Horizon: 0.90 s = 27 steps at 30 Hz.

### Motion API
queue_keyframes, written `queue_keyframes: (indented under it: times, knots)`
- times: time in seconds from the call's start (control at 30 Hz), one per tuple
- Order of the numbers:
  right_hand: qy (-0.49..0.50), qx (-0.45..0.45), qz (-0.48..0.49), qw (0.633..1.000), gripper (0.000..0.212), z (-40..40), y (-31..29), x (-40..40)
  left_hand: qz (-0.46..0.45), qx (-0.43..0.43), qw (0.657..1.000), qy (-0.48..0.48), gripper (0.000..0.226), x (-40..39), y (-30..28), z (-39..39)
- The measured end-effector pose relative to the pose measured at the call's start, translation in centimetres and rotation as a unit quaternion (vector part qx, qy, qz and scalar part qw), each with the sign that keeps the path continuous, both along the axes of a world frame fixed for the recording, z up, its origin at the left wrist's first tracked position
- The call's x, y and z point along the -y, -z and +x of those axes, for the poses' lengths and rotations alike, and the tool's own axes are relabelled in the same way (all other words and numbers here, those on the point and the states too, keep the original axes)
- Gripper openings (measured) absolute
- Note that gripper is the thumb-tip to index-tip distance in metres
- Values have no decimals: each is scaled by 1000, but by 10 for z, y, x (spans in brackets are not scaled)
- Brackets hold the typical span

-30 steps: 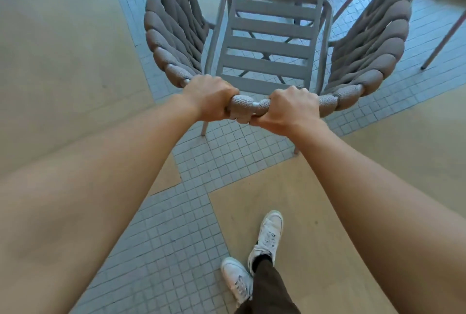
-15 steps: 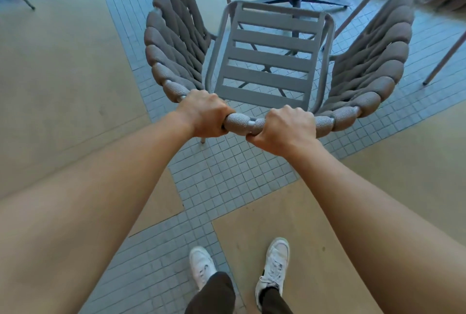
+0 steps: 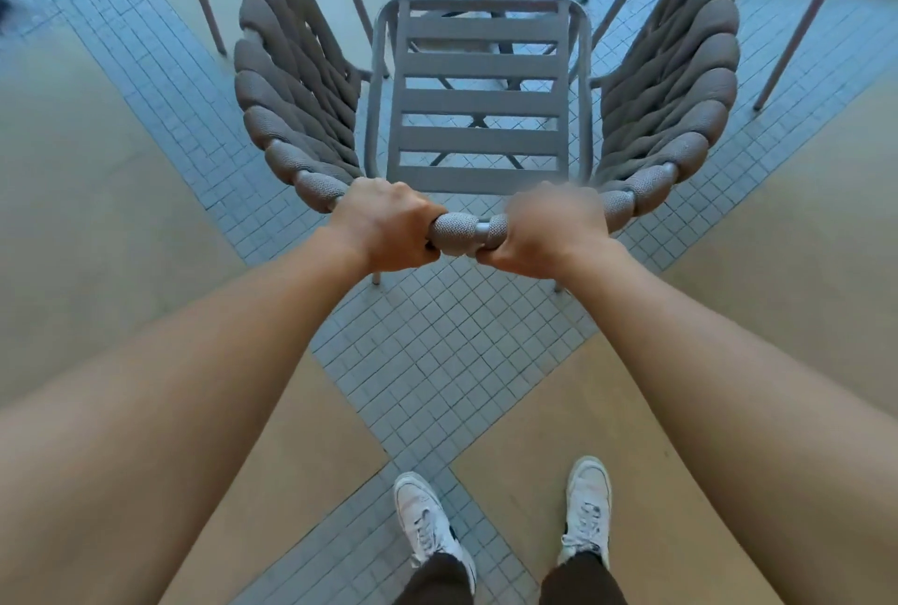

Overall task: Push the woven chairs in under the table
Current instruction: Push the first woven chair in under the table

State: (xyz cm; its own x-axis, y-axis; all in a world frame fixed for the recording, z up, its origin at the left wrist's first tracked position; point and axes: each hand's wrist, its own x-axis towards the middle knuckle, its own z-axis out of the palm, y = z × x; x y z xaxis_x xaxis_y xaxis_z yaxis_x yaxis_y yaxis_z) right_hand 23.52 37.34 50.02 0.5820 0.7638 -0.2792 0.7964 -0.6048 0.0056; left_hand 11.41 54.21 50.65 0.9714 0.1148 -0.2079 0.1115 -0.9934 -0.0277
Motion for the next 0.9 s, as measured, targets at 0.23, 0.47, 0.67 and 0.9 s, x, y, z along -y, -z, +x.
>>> queue_keyframes:
  times: [0.23, 0.47, 0.67, 0.9]
  knots:
    - [20, 5, -7, 1000, 79, 14, -2, -27, 12, 16, 999, 36, 30, -31, 0, 19]
    - [29, 10, 1, 1000, 73, 40, -1, -58, 12, 19, 998, 50, 32, -68, 4, 50]
    - [27, 12, -4, 1000, 69, 68, 1, -86, 3, 11, 999, 45, 38, -98, 5, 80]
    - [23, 0, 2, 1000, 60, 109, -2, -119, 18, 19, 999, 32, 37, -128, 5, 124]
